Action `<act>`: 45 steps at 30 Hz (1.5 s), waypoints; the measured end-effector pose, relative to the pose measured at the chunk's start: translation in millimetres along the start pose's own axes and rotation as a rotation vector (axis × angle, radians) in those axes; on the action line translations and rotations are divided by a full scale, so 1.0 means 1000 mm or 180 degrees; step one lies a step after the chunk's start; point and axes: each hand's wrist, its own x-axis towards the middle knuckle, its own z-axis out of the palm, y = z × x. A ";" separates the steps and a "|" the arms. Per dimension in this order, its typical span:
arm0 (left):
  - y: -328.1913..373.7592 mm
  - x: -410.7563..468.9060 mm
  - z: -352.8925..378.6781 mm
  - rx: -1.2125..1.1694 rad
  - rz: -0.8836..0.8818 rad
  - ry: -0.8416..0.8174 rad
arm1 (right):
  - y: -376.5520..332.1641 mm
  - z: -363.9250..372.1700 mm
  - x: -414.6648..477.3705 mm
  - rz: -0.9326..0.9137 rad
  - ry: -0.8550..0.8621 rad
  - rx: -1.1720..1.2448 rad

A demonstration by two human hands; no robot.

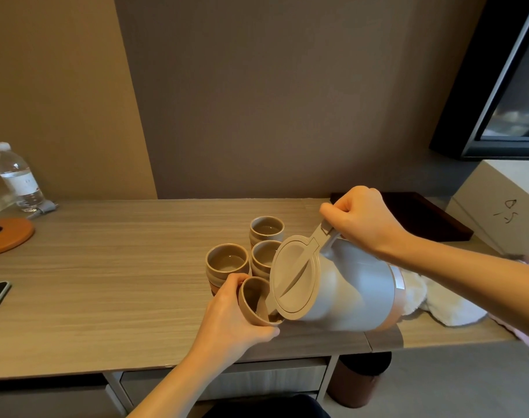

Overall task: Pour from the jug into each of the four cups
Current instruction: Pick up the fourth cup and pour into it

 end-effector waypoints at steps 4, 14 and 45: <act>-0.001 0.000 0.000 -0.0023 0.0014 -0.0022 | -0.001 -0.001 0.000 -0.0037 0.0027 0.0019; -0.001 0.000 -0.001 -0.0030 0.0040 -0.0031 | -0.002 -0.002 0.000 -0.0086 0.0054 0.0048; -0.001 0.002 0.000 -0.0093 0.0045 0.0023 | -0.007 -0.002 0.005 -0.0356 -0.0037 -0.0187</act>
